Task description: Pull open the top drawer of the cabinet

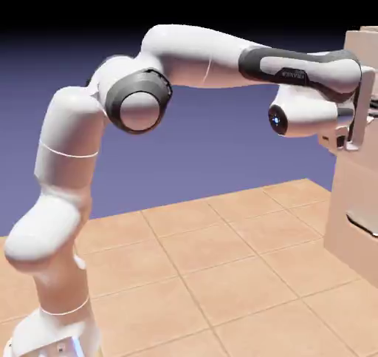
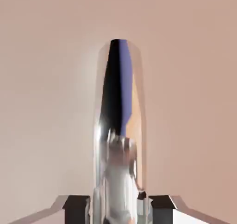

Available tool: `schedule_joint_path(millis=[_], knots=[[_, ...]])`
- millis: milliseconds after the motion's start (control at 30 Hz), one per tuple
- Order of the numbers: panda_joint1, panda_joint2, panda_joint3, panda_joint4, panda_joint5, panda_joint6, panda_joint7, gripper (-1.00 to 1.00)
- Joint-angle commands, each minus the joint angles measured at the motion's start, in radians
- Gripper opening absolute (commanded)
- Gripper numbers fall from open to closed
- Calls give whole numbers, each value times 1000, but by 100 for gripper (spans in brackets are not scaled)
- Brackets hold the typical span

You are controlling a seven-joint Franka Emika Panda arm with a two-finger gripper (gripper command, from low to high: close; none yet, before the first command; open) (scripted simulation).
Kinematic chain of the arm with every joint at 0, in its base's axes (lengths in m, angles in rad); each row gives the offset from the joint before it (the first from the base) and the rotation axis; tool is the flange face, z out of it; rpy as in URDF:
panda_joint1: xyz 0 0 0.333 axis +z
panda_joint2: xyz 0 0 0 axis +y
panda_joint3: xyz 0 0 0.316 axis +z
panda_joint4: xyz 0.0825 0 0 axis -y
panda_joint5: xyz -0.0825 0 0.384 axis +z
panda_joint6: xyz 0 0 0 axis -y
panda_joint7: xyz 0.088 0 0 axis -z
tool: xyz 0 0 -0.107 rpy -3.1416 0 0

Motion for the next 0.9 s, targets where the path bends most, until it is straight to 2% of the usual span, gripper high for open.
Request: schedule_joint_path(millis=[0,100,233,533,700,867], knots=[[-31,6,36,1,11,4,-23,-100],[-133,7,144,-15,35,4,-69,-100],[-278,-73,267,-130,16,-31,-21,-100],[-602,-146,571,-243,-3,-63,26,-100],[-644,-291,566,-338,-99,-117,243,-100],[-595,-460,467,-458,-183,-189,459,-100]])
